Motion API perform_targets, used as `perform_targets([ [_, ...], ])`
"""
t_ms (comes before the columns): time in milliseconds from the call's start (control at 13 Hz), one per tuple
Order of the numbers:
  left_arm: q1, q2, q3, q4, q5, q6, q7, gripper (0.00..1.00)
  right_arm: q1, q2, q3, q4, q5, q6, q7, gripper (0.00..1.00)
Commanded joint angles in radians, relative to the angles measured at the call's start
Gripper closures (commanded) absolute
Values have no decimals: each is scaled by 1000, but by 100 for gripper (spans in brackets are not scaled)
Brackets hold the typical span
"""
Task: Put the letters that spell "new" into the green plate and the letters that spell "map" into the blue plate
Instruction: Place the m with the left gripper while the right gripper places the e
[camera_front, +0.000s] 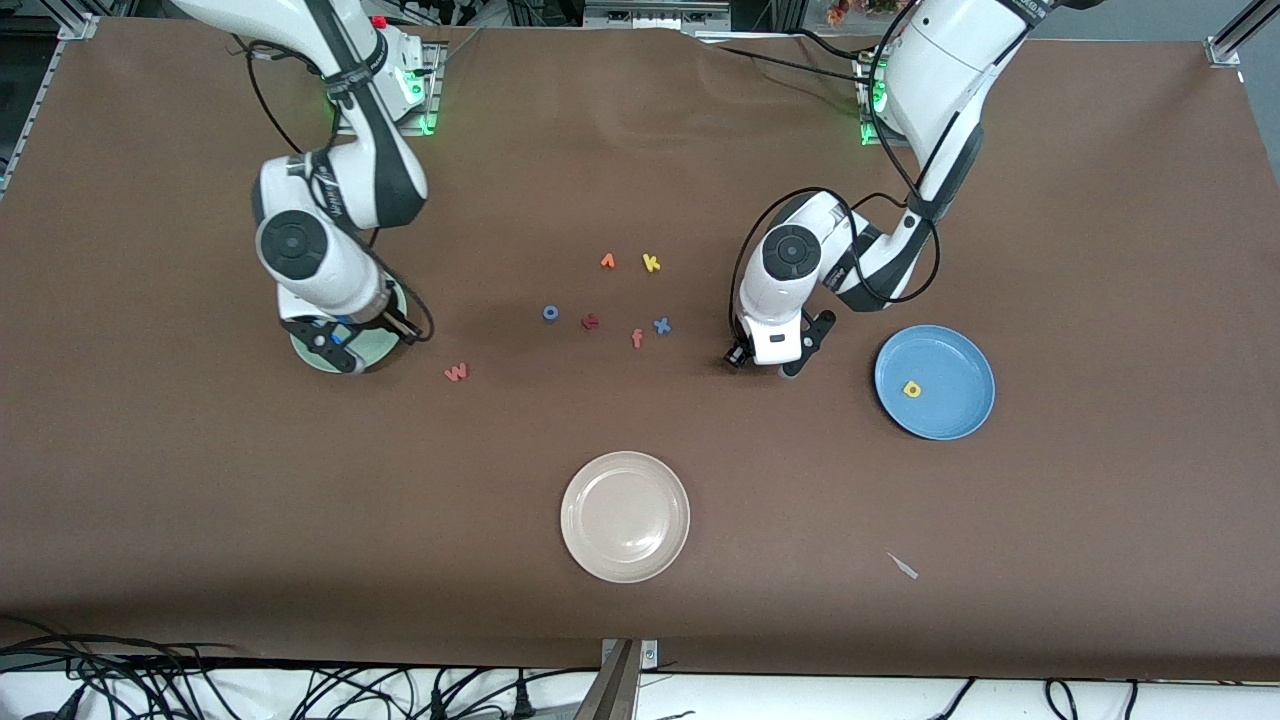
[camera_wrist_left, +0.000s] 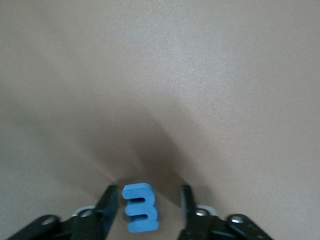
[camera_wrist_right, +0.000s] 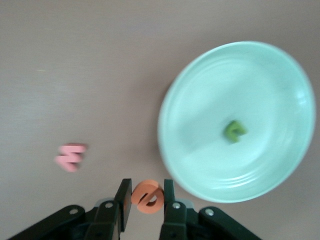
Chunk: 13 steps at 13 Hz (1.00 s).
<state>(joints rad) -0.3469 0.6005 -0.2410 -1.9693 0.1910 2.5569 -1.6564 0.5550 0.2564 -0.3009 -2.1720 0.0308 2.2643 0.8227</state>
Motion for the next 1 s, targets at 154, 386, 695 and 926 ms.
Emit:
perform_targets([
  [154, -7, 24, 0, 10, 27, -3, 1, 100, 3, -55, -44, -182, 9, 98, -128, 95],
  [386, 37, -16, -1, 32, 24, -128, 232, 100, 3, -51, -44, -268, 11, 231, -139, 19],
  [695, 118, -16, -1, 209, -39, -508, 713, 100, 5, -82, -50, -205, 14, 228, -143, 1],
  [926, 213, -18, -1, 283, -55, -664, 1100, 100, 8, -69, -17, -129, 4, 216, -221, 0],
])
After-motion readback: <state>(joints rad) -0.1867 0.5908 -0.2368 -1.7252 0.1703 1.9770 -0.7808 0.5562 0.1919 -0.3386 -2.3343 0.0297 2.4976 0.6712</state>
